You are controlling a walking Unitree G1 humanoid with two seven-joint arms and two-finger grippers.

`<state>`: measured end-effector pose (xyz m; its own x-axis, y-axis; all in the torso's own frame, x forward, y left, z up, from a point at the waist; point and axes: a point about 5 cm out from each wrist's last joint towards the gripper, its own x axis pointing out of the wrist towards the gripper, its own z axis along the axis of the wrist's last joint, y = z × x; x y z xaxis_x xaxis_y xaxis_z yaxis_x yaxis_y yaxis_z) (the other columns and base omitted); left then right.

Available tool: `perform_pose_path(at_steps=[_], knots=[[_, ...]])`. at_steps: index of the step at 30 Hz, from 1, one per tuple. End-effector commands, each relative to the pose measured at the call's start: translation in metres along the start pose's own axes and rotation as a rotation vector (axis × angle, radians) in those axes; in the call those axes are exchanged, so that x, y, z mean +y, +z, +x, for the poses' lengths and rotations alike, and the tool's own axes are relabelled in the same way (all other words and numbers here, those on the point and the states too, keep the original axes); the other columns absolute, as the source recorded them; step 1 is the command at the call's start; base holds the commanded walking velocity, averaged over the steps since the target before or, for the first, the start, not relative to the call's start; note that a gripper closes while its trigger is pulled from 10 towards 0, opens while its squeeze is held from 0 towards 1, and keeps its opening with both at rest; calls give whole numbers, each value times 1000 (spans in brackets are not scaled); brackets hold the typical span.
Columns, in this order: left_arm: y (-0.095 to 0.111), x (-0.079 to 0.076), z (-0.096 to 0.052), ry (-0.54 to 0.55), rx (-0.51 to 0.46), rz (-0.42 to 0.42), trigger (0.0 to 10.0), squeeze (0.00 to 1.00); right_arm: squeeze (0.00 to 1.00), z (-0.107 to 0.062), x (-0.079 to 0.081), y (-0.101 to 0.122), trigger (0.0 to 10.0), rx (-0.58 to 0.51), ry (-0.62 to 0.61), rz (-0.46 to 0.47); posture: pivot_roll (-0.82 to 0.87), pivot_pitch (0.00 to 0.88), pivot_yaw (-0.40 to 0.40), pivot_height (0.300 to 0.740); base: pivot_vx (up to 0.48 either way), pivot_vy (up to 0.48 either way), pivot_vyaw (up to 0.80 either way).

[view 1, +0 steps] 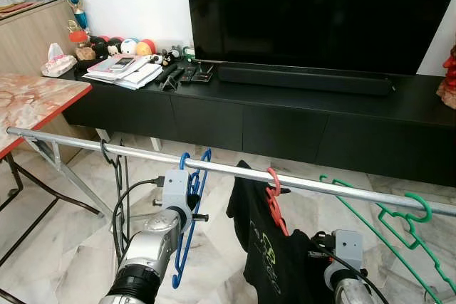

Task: Hang hanger

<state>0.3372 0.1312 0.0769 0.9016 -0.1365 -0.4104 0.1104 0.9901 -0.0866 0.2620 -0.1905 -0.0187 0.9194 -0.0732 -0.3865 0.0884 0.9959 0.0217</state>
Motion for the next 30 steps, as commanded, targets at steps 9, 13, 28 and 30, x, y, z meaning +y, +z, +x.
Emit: perform_pose_path(at_steps=[9, 13, 28, 30], knots=[[-9, 10, -7, 35, -42, 39, 0, 0, 0, 0, 3, 1, 10000, -13, 17, -12, -2, 0, 30, 740, 0, 0, 0], [0, 16, -16, 24, -149, 23, 0, 0, 0, -1, 3, -1, 10000, -9, 17, -10, 4, 0, 31, 740, 0, 0, 0], [-15, 24, -38, 19, -228, 100, 0, 0, 0, -2, 3, -3, 10000, -3, 19, -12, 11, 0, 37, 740, 0, 0, 0], [-27, 29, -42, 27, -209, 144, 0, 0, 0, -2, 3, -2, 10000, -3, 17, -11, 13, 0, 36, 740, 0, 0, 0]])
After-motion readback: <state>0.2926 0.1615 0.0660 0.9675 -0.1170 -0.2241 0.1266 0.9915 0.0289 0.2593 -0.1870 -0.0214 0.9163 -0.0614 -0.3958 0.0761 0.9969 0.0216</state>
